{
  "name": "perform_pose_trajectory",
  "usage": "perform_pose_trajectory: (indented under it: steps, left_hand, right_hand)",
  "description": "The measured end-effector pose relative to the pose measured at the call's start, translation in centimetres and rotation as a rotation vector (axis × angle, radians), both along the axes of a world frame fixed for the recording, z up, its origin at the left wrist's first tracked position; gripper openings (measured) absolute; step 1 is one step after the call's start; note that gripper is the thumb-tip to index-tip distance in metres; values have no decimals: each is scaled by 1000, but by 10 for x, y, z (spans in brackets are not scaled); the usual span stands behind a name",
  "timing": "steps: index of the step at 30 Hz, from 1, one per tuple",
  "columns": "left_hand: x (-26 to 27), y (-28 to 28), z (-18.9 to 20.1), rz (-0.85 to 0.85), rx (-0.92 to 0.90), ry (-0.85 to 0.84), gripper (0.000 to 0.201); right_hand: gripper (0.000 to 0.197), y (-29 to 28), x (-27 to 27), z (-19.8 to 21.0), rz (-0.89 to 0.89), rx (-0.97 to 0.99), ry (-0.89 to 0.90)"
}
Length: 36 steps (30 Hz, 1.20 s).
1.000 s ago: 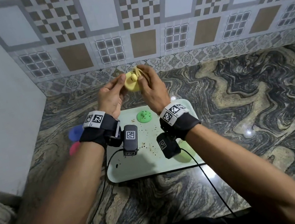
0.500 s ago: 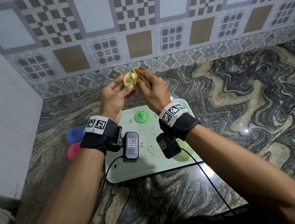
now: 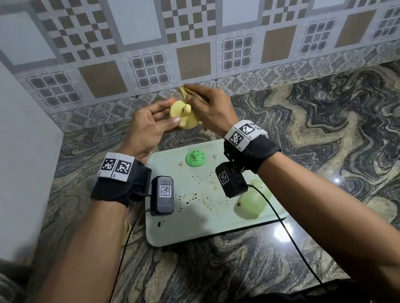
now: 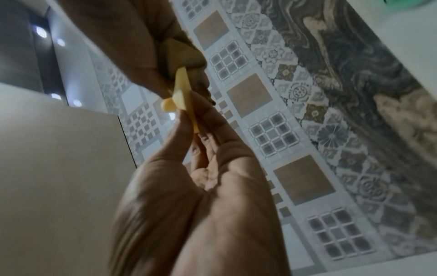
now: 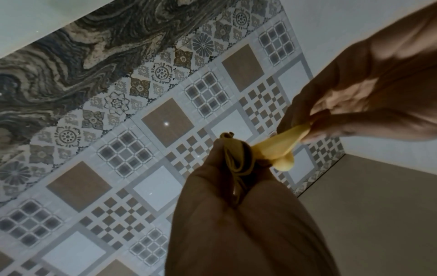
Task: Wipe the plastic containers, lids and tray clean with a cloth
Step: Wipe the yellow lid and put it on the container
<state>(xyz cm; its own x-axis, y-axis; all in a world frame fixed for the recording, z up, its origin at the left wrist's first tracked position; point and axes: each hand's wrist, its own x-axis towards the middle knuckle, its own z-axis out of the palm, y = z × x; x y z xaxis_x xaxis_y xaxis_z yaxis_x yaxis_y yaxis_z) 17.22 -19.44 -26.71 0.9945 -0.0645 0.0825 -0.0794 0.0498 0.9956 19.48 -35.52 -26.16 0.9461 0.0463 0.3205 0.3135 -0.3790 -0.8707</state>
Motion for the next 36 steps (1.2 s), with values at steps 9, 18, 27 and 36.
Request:
perform_pose_trajectory:
  steps: [9, 18, 27, 36]
  left_hand:
    - [3, -5, -8, 126, -273, 66, 31]
    - [0, -8, -2, 117, -237, 29, 31]
    - [3, -20, 0, 260, -325, 28, 26]
    - [0, -9, -6, 184, -308, 68, 25]
  right_hand:
    - [30, -2, -22, -7, -98, -34, -213]
    - [26, -5, -10, 1, -59, -236, -292]
    - [34, 8, -27, -15, -45, -305, -349]
    - [31, -3, -16, -11, 60, -430, -416]
